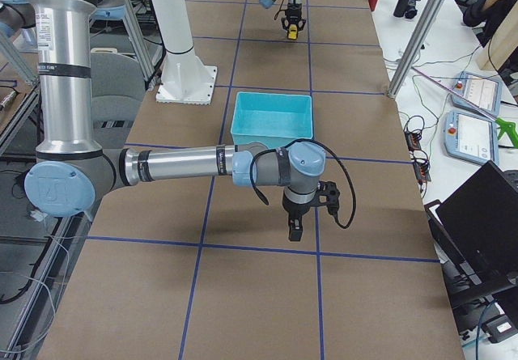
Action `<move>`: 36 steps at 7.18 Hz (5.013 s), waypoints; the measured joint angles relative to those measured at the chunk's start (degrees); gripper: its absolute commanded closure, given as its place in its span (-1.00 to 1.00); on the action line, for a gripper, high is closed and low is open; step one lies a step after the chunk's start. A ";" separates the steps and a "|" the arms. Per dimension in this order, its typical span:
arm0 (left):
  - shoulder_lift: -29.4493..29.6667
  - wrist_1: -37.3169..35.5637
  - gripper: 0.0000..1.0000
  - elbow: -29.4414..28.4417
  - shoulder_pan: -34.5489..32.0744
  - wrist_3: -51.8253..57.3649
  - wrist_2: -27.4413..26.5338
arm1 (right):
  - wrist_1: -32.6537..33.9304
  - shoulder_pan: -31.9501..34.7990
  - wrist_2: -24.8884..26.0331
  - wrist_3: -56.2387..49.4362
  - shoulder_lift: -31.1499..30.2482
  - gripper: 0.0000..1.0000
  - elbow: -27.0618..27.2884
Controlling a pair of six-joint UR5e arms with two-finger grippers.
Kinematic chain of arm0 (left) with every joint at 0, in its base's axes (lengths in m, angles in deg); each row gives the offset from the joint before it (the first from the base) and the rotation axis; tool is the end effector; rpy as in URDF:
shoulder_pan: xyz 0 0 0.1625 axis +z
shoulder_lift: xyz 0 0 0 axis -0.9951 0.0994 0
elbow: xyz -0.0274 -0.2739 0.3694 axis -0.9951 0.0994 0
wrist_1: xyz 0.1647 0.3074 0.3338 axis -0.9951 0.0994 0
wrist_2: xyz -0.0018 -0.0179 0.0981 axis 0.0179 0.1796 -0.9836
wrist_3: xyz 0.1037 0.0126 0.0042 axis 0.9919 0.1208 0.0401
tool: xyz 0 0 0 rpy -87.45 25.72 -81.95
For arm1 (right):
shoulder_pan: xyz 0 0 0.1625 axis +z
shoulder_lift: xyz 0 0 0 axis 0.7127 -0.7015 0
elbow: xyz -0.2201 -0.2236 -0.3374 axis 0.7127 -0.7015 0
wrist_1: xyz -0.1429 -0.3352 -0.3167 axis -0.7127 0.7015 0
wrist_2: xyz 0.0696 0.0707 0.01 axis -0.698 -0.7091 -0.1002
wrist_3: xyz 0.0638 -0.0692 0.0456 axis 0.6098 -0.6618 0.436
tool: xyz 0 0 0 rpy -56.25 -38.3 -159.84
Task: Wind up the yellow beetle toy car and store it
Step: 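Keep dragging the pressed car backward with the left gripper, then open the left gripper and raise the left arm off the car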
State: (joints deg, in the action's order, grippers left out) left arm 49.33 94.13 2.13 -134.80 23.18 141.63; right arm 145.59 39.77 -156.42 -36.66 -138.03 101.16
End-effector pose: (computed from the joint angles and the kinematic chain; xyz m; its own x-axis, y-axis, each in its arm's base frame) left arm 0.3870 -0.5761 0.5546 -0.0321 0.9944 0.1002 -0.5492 -0.1013 0.8295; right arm 0.0188 -0.5614 0.6470 0.7591 -0.0409 0.6497 0.0379 0.9991 0.0187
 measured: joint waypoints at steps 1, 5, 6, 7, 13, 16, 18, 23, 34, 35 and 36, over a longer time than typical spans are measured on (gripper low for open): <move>-0.25 0.19 1.00 -0.02 -0.15 0.02 0.08 | -0.01 -0.03 0.00 0.00 0.00 -1.00 0.00; -1.27 1.34 1.00 -0.02 -0.55 0.00 0.76 | 0.01 -0.05 0.00 0.00 0.06 -1.00 0.00; -1.59 1.68 1.00 -0.02 -0.69 0.02 1.03 | 0.01 -0.09 0.00 0.00 0.06 -1.00 0.00; -1.85 2.05 1.00 -0.02 -0.76 0.00 1.16 | 0.01 -0.14 0.00 0.00 0.06 -1.00 0.00; -2.76 3.23 1.00 -0.02 -1.66 0.07 2.41 | 0.01 -0.49 0.00 0.00 0.12 -1.00 -0.09; -3.00 3.35 -0.91 0.00 -1.70 0.76 2.43 | 0.01 -0.49 0.00 0.00 0.12 -1.00 -0.09; -3.26 3.41 -1.00 0.04 -1.90 0.85 2.49 | 0.01 -0.50 0.00 0.00 0.14 -1.00 -0.09; -3.32 3.38 -1.00 0.07 -2.50 0.84 2.49 | 0.01 -0.52 0.00 0.00 0.15 -1.00 -0.09; -3.82 -38.01 -1.00 13.52 -27.32 -35.81 7.49 | 13.18 -2.58 0.08 0.49 10.09 -1.00 5.59; -5.79 -38.85 -1.00 13.99 -28.95 -36.51 9.45 | 17.20 -3.62 0.09 0.51 13.20 -1.00 7.81; -8.41 -39.28 -1.00 14.06 -30.60 -36.78 10.47 | 20.26 -5.70 0.09 0.57 16.68 -1.00 9.63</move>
State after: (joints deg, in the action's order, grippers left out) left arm 40.91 54.85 16.19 -165.40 -13.60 152.11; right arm 165.86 34.07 -156.33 -36.10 -121.35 110.79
